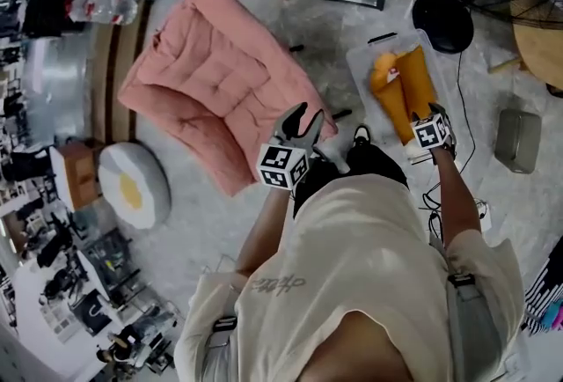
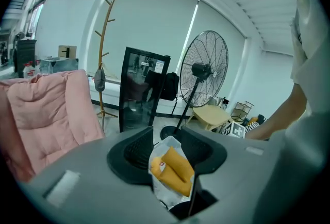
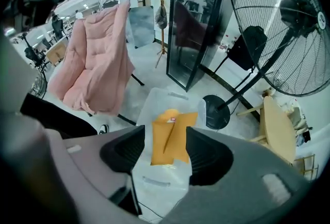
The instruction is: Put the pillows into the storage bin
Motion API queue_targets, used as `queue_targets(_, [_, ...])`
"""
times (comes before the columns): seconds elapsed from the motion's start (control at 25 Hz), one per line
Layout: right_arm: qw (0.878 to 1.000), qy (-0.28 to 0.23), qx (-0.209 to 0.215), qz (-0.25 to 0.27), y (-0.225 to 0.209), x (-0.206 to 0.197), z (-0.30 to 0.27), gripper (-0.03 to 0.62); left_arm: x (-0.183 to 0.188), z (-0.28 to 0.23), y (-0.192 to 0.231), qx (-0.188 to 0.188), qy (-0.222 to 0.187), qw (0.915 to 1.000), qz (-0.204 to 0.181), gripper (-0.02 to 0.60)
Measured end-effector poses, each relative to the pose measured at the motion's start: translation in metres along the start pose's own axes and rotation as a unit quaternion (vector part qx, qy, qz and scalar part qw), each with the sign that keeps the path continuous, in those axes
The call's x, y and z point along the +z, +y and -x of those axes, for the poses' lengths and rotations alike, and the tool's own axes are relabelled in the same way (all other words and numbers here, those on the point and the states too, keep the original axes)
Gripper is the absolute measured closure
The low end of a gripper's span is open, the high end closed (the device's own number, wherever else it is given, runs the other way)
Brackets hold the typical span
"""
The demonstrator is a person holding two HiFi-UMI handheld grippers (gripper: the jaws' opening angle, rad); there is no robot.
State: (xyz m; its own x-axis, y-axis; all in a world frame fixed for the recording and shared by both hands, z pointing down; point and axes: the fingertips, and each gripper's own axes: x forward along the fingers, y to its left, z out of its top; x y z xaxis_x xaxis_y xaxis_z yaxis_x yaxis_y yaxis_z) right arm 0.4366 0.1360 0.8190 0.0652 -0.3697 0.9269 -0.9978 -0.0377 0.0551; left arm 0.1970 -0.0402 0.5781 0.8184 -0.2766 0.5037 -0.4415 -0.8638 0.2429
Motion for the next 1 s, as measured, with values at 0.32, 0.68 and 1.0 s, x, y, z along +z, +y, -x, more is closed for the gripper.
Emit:
queue_targets(0.32, [0.996,-0.07,0.024,0.057,0.042,0.071,0.032,0.345,0.004,0.014,0.015,0.021,-0.015,0.9996,0.01,0.396])
queue_targets(0.68, [0.977,-0.183,0.085,0.063,0.113,0.162,0.099,0.36,0.006,0.062,0.046,0.068,-0.054,0.9959,0.023,0.396])
queue_targets(1.0, [0.949,-0.272,0.126,0.094,0.189,0.224,0.16,0.432,0.011,0.138,0.076,0.127,-0.109,0.9849,0.044,0.402])
